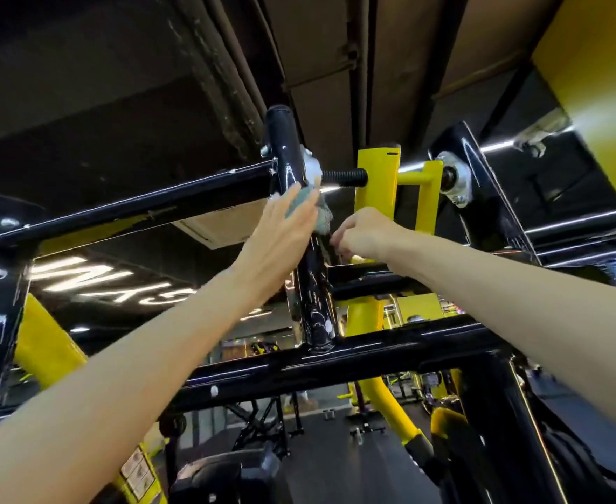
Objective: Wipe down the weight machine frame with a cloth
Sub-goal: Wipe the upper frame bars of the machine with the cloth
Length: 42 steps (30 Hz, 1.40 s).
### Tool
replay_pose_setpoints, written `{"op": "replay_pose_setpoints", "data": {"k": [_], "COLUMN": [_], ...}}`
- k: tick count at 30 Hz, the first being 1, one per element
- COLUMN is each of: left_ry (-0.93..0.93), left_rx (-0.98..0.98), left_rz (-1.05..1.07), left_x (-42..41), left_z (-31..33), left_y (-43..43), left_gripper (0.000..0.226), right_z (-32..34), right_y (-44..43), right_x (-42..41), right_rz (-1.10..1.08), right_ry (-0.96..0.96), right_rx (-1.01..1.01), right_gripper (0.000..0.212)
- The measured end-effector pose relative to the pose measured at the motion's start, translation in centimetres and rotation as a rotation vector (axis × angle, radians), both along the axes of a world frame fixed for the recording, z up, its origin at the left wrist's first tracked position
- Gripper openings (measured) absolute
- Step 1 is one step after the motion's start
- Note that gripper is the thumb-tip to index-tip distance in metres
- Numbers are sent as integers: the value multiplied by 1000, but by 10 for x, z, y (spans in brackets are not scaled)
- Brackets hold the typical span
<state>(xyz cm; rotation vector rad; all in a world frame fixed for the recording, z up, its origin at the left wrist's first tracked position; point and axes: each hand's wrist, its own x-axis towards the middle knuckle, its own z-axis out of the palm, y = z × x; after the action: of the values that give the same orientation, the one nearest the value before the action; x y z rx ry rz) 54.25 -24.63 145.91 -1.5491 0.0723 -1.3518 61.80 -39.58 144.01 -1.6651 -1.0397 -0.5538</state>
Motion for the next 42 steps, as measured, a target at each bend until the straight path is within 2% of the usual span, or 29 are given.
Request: {"op": "replay_pose_setpoints", "data": {"k": [2, 4, 6, 8, 12, 14, 16, 17, 19, 21, 23, 25, 26, 27, 30, 31, 33, 35, 37, 39, 42], "left_ry": [83, 281, 414, 415, 350, 489, 557, 513, 404, 313, 382, 525, 529, 465, 237, 204, 213, 262, 193, 109, 34], "left_rx": [-39, -33, 58, 124, 26, 10, 47, 18, -56, -144, -141, -88, -49, -48, -300, -321, -267, -224, -300, -430, -480], "left_rz": [73, 6, 4, 7, -84, -43, -22, -24, -39, -41, -68, -32, -30, -58, -131, -129, -69, -16, 7, 34, 22], "left_x": [4, 9, 7, -9, -14, -6, -6, -9, -8, -4, -5, -14, -21, -25, -16, -10, -3, -6, -11, -10, 4], "left_z": [17, 13, 10, 25, 42, 19, 13, 19, 40, 42, 29, 15, 20, 32, 64, 66, 62, 59, 79, 111, 116], "left_y": [-1, 9, 22, 13, -10, 8, 21, 15, 2, -7, 1, 15, 14, 11, -9, -15, -15, -7, -10, -27, -44], "left_gripper": [48, 48, 62, 67, 66, 70, 81, 80, 75, 73, 66, 78, 84, 86, 75, 75, 77, 80, 78, 73, 67], "right_z": [1, 0, -1, -2, -3, -2, -1, 0, 0, -2, -3, -2, 1, 5, 15, 17, 22, 28, 37, 45, 51], "right_y": [0, 2, 5, 6, 7, 8, 7, 6, 5, 5, 7, 6, 3, 3, -2, -4, -6, -7, -3, 5, 23], "right_x": [2, 4, 9, 13, 13, 12, 9, 10, 10, 11, 14, 14, 12, 11, 7, 7, 8, 8, 2, -8, -11], "right_rz": [-11, -23, -32, -28, -68, -94, -110, -107, -108, -117, -138, -145, -144, -124, 18, 66, 112, 152, 215, 229, 116], "right_ry": [-9, -28, -40, -45, -137, -185, -207, -216, -219, -225, -243, -256, -257, -242, -130, -85, -46, -59, -44, -40, -124], "right_rx": [-38, -73, -109, -151, -217, -228, -226, -225, -226, -219, -230, -248, -261, -282, -377, -376, -292, -181, -93, -41, 21], "right_gripper": [30, 31, 30, 31, 30, 14, 14, 12, 28, 33, 29, 18, 16, 21, 43, 49, 57, 51, 43, 47, 57]}}
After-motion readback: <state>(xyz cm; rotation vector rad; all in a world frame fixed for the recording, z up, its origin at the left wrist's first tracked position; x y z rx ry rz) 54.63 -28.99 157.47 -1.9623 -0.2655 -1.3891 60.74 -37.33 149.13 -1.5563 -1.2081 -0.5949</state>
